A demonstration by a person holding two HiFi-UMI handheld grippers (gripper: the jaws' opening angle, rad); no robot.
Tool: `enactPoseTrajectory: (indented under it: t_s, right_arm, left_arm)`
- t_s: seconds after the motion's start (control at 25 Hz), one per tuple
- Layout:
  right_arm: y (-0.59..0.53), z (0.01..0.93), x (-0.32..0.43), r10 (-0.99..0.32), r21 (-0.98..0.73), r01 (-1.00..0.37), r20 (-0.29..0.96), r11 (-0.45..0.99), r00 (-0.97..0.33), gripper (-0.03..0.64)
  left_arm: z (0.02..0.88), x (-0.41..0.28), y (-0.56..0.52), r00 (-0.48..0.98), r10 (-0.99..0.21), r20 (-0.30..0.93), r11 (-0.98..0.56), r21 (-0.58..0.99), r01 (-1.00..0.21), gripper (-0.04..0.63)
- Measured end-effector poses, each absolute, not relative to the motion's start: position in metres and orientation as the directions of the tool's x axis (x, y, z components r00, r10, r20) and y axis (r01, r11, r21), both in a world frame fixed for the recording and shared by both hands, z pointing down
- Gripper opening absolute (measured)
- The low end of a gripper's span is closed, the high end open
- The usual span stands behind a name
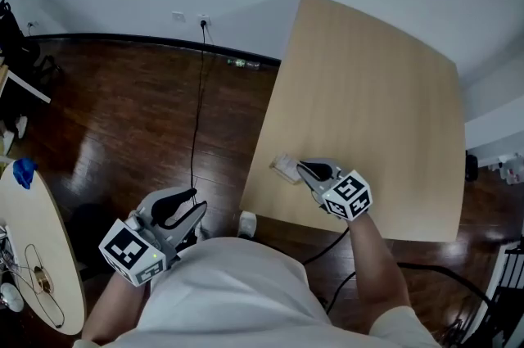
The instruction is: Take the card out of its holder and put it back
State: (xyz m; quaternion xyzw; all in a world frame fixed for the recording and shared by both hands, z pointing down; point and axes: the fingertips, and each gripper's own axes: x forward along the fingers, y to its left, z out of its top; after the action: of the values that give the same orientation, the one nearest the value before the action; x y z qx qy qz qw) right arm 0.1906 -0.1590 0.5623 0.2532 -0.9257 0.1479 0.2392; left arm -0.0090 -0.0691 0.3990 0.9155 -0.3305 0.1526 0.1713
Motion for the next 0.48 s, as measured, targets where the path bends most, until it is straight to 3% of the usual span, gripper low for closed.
enactPoseTrajectory:
  t_s: [0.48]
  right_arm:
    - [-0.161, 0.523, 0.193, -0.424, -0.127, -0.543, 0.489, 0.830, -0.762, 0.021]
  left_arm:
    - [0.405, -0.007, -0.071, 0.756, -0.527, 0.387, -0.738, 0.232, -0.633, 0.114]
